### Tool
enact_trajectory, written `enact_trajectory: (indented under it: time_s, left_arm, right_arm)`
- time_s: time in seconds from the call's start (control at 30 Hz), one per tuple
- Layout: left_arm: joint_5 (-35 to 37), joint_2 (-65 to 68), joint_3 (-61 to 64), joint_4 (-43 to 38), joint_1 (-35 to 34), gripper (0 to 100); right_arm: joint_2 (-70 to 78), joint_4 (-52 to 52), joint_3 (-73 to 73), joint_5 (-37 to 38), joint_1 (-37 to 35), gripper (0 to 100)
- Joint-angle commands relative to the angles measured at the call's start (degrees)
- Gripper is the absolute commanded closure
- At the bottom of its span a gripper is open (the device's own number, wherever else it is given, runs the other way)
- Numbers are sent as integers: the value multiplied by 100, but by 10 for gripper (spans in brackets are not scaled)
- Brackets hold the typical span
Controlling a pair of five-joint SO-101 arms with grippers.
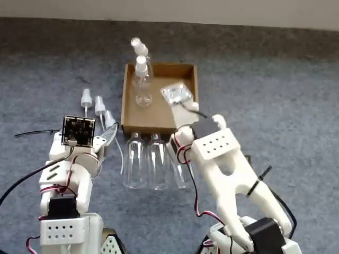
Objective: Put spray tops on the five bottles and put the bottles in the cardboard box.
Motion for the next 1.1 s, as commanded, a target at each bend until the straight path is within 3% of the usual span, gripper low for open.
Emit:
enact_trajectory:
  time_s: [0.0,0.3,0.6,0.73,0.93,1.07]
  left_arm:
    - [0,4,-57,-132,-40,691]
    - [0,4,-57,-132,-40,691]
    - [0,4,-57,-149,-40,691]
    - [0,4,-57,-149,-40,691]
    - [0,4,-48,-149,-40,691]
    - [0,4,-48,-141,-40,691]
  right_arm:
    - [84,-488,215,-70,-101,620]
    - [963,-1112,259,-299,-31,628]
    - [1376,-1095,488,-246,884,879]
    - [980,-1112,1156,325,1121,924]
    - [-171,-1121,1921,1152,2598,925]
    - [-251,-1112,1191,1618,3591,925]
